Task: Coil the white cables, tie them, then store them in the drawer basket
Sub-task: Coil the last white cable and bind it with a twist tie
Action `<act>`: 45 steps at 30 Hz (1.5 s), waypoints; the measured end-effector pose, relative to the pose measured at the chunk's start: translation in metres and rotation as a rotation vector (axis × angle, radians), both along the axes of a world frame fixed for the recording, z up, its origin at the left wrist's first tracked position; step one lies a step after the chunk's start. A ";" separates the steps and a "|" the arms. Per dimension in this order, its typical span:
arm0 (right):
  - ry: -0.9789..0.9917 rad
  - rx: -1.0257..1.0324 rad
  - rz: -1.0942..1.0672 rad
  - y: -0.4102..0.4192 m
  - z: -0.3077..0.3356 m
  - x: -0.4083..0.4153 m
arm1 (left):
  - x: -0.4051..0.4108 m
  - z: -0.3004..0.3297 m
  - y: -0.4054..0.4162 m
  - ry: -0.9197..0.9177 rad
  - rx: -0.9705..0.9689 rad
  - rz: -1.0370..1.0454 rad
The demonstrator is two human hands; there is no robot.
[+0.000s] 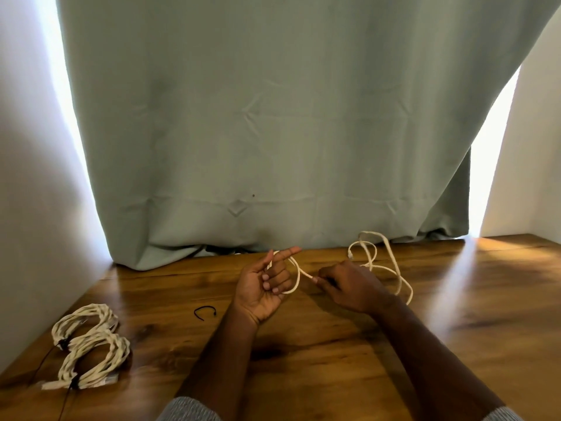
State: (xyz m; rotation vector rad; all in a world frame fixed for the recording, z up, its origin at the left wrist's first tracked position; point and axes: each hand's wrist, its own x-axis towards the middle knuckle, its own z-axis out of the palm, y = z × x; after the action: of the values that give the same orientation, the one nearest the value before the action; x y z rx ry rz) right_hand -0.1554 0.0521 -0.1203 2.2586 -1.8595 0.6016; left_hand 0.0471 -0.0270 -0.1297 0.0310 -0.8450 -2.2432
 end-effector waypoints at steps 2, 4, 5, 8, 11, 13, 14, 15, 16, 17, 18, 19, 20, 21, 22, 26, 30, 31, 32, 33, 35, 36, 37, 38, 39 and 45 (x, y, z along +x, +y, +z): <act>0.054 0.035 0.000 -0.002 -0.002 0.005 | 0.000 0.002 -0.004 0.029 0.036 0.099; 0.083 0.073 -0.008 -0.001 -0.001 0.009 | 0.002 0.001 -0.010 0.036 0.065 0.201; 0.091 0.081 -0.004 0.000 0.000 0.010 | 0.002 0.001 -0.012 0.034 0.077 0.242; 0.139 0.114 0.001 0.008 0.009 0.018 | -0.002 0.002 -0.010 0.034 0.106 0.283; 0.138 0.160 0.017 0.015 0.017 0.025 | -0.009 0.004 -0.006 -0.017 0.055 0.336; 0.110 0.180 0.033 0.019 0.021 0.029 | -0.013 0.004 -0.005 -0.068 0.019 0.358; 0.100 0.172 0.040 0.021 0.024 0.031 | -0.014 0.004 -0.006 -0.096 -0.001 0.361; 0.099 0.151 0.046 0.022 0.024 0.031 | -0.015 0.004 -0.006 -0.126 -0.032 0.361; 0.096 0.121 0.057 0.022 0.025 0.031 | -0.017 0.003 -0.006 -0.163 -0.069 0.363; 0.085 0.093 0.073 0.022 0.025 0.031 | -0.018 0.002 -0.006 -0.206 -0.103 0.364; 0.059 0.069 0.102 0.022 0.024 0.031 | -0.019 0.001 -0.004 -0.255 -0.146 0.368; 0.027 0.039 0.148 0.021 0.024 0.030 | -0.021 -0.001 -0.002 -0.308 -0.191 0.369; -0.007 0.005 0.201 0.019 0.023 0.029 | -0.023 -0.004 -0.001 -0.361 -0.231 0.370; -0.036 -0.033 0.249 0.017 0.023 0.027 | -0.025 -0.004 0.003 -0.404 -0.262 0.361; -0.062 -0.075 0.287 0.017 0.025 0.027 | -0.026 -0.005 0.006 -0.450 -0.301 0.348; -0.142 -0.206 0.325 0.013 0.028 0.016 | -0.029 -0.002 0.026 -0.701 -0.511 0.170; -0.257 -0.226 0.235 0.013 0.024 -0.002 | -0.029 -0.008 0.018 -0.597 -0.424 -0.169; -0.252 -0.231 0.212 0.013 0.023 -0.008 | -0.029 -0.007 0.016 -0.551 -0.415 -0.238; -0.239 -0.234 0.192 0.014 0.023 -0.012 | -0.029 -0.007 0.014 -0.518 -0.413 -0.280; -0.223 -0.226 0.172 0.013 0.022 -0.016 | -0.027 -0.006 0.015 -0.490 -0.415 -0.312; -0.221 -0.190 0.149 0.012 0.022 -0.018 | -0.023 -0.003 0.017 -0.444 -0.422 -0.325; -0.233 -0.174 0.152 0.011 0.021 -0.016 | -0.020 -0.004 0.016 -0.419 -0.418 -0.321; -0.243 -0.167 0.166 0.010 0.020 -0.014 | -0.019 -0.004 0.015 -0.398 -0.403 -0.316; -0.249 -0.160 0.186 0.009 0.020 -0.011 | -0.017 -0.004 0.015 -0.388 -0.381 -0.312; -0.275 -0.143 0.216 0.008 0.018 -0.007 | -0.017 -0.004 0.014 -0.383 -0.355 -0.310; -0.856 0.122 0.323 0.003 0.007 0.027 | -0.014 -0.007 0.007 -0.189 -0.281 -0.382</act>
State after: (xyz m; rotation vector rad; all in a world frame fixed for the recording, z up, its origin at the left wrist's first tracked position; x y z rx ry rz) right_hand -0.1287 0.0548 -0.1135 2.6398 -1.8356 1.7760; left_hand 0.0327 -0.0204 -0.1363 -0.0558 -1.3594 -2.4748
